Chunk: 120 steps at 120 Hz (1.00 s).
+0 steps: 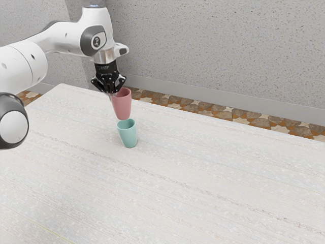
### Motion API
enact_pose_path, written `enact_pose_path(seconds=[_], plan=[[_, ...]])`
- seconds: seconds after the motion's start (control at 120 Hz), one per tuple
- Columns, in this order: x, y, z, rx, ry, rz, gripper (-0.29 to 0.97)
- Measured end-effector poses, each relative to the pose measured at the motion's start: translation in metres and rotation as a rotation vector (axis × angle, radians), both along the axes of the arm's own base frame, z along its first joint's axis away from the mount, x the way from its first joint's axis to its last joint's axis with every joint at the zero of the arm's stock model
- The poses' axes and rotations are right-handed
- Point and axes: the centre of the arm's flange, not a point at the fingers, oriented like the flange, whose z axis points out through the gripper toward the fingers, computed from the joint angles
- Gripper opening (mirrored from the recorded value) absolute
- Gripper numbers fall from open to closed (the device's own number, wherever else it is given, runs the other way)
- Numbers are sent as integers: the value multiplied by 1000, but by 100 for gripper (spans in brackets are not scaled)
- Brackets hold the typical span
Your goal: Place the left cup onto the right cup
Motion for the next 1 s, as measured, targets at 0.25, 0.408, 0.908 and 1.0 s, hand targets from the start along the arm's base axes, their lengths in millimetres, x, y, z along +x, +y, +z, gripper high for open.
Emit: enact_pose_path(seconds=[0.25, 0.408, 0.908, 1.0], plan=[[-1, -3, -13, -19, 20, 29, -11], [-1, -2, -17, -24, 19, 44, -11], [0, 7, -33, -21, 11, 74, -11], [1, 8, -33, -20, 1, 76, -11]])
